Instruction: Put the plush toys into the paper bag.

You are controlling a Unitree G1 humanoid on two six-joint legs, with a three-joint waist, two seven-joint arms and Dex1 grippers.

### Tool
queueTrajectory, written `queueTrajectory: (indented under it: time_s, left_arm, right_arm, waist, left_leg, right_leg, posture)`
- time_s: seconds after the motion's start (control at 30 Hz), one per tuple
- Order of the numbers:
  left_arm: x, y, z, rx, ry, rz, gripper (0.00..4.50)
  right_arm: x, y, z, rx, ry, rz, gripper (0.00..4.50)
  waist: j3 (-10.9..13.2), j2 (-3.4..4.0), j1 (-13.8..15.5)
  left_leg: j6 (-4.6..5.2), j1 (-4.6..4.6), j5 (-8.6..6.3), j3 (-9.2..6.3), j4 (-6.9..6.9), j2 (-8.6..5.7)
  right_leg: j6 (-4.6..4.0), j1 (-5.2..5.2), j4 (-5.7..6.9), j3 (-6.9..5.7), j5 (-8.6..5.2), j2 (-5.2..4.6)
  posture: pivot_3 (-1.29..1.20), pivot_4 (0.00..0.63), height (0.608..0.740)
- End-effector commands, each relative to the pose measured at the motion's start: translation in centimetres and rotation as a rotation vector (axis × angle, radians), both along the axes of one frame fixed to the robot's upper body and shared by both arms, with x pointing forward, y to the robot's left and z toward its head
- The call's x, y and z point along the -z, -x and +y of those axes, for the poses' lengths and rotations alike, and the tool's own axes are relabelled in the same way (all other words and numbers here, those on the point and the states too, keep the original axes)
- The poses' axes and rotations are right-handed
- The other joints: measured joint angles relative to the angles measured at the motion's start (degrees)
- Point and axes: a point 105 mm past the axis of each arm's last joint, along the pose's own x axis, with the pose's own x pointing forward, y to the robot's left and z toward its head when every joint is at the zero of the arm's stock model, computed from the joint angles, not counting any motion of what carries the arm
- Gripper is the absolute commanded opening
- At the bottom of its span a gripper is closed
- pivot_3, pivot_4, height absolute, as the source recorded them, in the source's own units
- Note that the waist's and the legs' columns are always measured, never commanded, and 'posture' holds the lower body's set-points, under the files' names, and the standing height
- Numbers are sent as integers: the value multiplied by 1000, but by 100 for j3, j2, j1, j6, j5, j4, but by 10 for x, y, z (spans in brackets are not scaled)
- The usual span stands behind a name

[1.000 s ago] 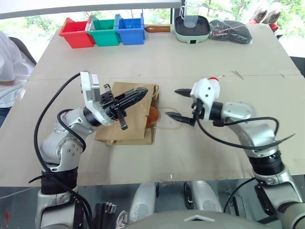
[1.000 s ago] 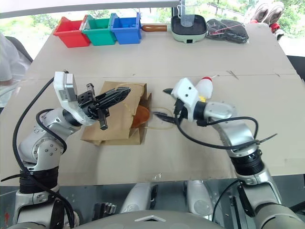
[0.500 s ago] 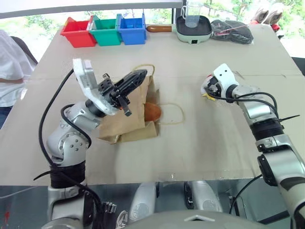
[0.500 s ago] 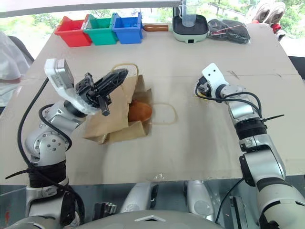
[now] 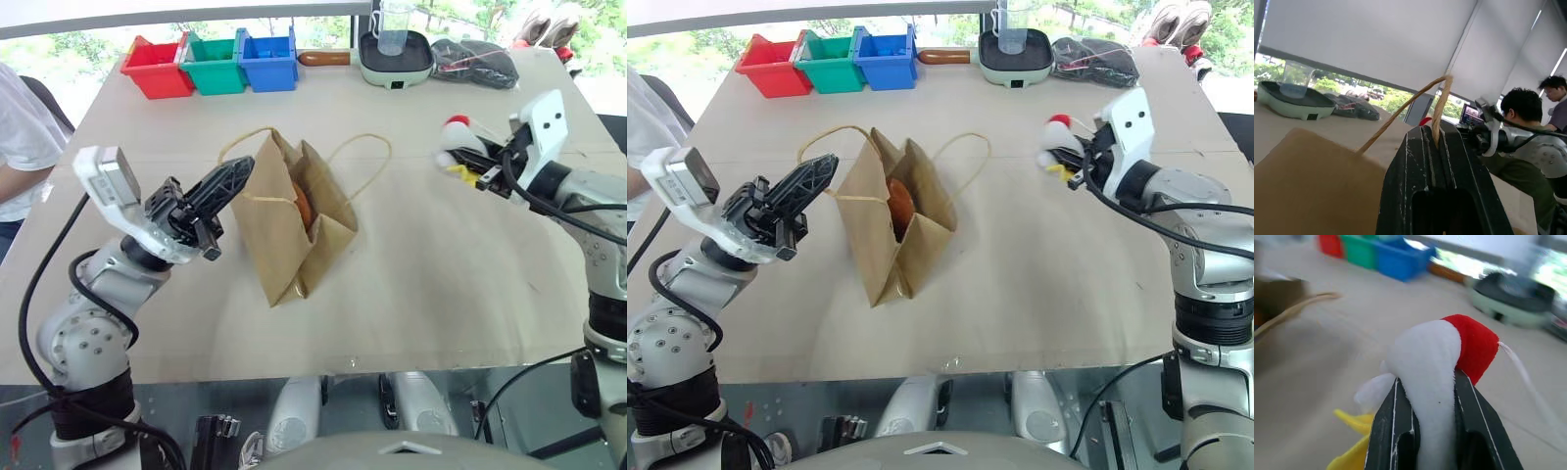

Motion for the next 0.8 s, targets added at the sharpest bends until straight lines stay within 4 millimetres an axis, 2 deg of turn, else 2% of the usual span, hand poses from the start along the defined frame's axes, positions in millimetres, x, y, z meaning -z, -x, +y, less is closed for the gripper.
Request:
queueTrajectory:
  time_s: [0.03,0.2,0.27,0.3,0.37,0.43,0.5,0.57,0.6,0.7,0.8]
  left_arm:
    - [-9,10,-6,30,-10,-43,0]
    - [-9,13,-5,21,-13,-42,0]
    - [-8,15,-4,6,-19,-45,0]
    - [-9,16,-4,-4,-21,-49,0]
    - [-9,17,-3,-23,-19,-54,0]
    - [-9,20,-3,-39,-18,-57,0]
    - [-9,21,-2,-54,-16,-60,0]
    - [-11,22,-3,-69,-10,-67,0]
    - [-11,22,-4,-75,-7,-69,0]
    - [-11,21,-6,-79,-2,-67,0]
    - [-10,19,-9,-76,2,-66,0]
  right_arm:
    - [-19,17,55,-216,-13,-38,52]
    - [-15,27,111,-434,42,-30,52]
    - [-26,26,121,-470,36,-48,52]
    - [-29,20,118,-448,42,-64,52]
    - [-31,1,101,-324,75,-83,52]
    - [-31,-21,74,-157,129,-113,52]
    - [-35,-34,50,-33,147,-134,52]
    - [-51,-44,22,104,100,-173,52]
    - [-59,-44,15,124,67,-193,52]
    - [-83,-27,31,2,-92,-223,52]
    - [-86,-24,41,-29,-90,-231,52]
  waist:
    - [0,0,-17]
    - [0,0,1]
    - [0,0,-2]
    - [0,0,8]
    - [0,-1,38]
    - [-3,-6,72]
    - [-3,-6,107]
    - [-3,-6,119]
    - [-2,-5,122]
    - [-2,-4,94]
    - [-1,-2,-1]
  left_leg:
    - [0,2,0,6,0,0]
    - [0,1,1,5,1,-1]
    - [-2,-7,1,7,1,-2]
    - [-2,-11,1,6,0,-2]
    - [-10,-14,6,1,0,-5]
    - [-12,-14,7,1,-1,-10]
    - [-12,-15,7,6,0,-15]
    - [-9,-14,5,9,0,-15]
    - [-9,-14,5,9,-1,-14]
    - [-7,-14,4,10,-2,-9]
    - [-3,-10,2,16,-7,3]
  right_leg:
    - [0,0,-3,2,0,5]
    - [-2,-1,-7,-2,2,8]
    - [-2,-10,-9,-1,2,5]
    - [-3,-12,-9,-2,3,4]
    - [-3,-11,-16,-8,3,-1]
    - [-3,-10,-20,-8,2,-5]
    - [-2,-10,-22,-4,3,-9]
    - [-2,-11,-19,-2,3,-9]
    - [-2,-11,-18,-1,3,-9]
    - [-3,-12,-16,1,3,-7]
    - [-3,-13,-15,7,3,-5]
  posture:
    - [0,150,740]
    - [0,150,740]
    - [0,150,740]
    - [0,150,740]
    - [0,150,740]
    - [0,150,740]
    - [0,150,740]
    - [0,150,740]
    - [0,150,740]
    - [0,150,740]
    - [0,150,740]
